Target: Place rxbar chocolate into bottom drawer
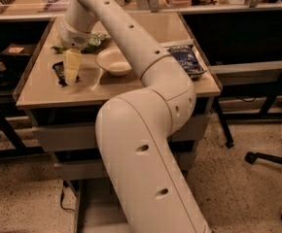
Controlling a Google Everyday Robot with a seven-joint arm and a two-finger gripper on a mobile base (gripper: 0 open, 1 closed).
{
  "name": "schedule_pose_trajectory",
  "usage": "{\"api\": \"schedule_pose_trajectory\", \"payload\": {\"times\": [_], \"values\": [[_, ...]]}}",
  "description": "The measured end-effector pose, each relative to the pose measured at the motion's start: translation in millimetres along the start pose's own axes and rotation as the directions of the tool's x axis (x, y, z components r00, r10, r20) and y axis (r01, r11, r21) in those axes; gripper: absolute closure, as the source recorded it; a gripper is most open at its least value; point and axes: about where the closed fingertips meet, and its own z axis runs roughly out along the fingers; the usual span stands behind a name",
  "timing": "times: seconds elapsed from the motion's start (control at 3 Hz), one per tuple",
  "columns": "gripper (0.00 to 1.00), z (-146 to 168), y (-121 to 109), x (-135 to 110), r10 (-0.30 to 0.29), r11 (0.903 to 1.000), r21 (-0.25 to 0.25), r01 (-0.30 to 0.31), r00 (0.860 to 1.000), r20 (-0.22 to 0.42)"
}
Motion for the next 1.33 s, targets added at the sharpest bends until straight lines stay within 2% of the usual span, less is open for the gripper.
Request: {"api": "schedule_pose_trajectory", "payload": {"times": [0.67, 1.0, 1.33], "values": [[0.00, 15.5, -2.3, 9.9, 0.019, 0.9996, -0.022, -0.018, 0.999, 0.026], [0.00, 18.5, -4.1, 15.4, 0.047, 0.9988, -0.019, -0.046, 0.998, 0.031], [0.19, 18.6, -4.1, 15.4, 0.047, 0.9988, -0.019, -0.046, 0.998, 0.031]]}}
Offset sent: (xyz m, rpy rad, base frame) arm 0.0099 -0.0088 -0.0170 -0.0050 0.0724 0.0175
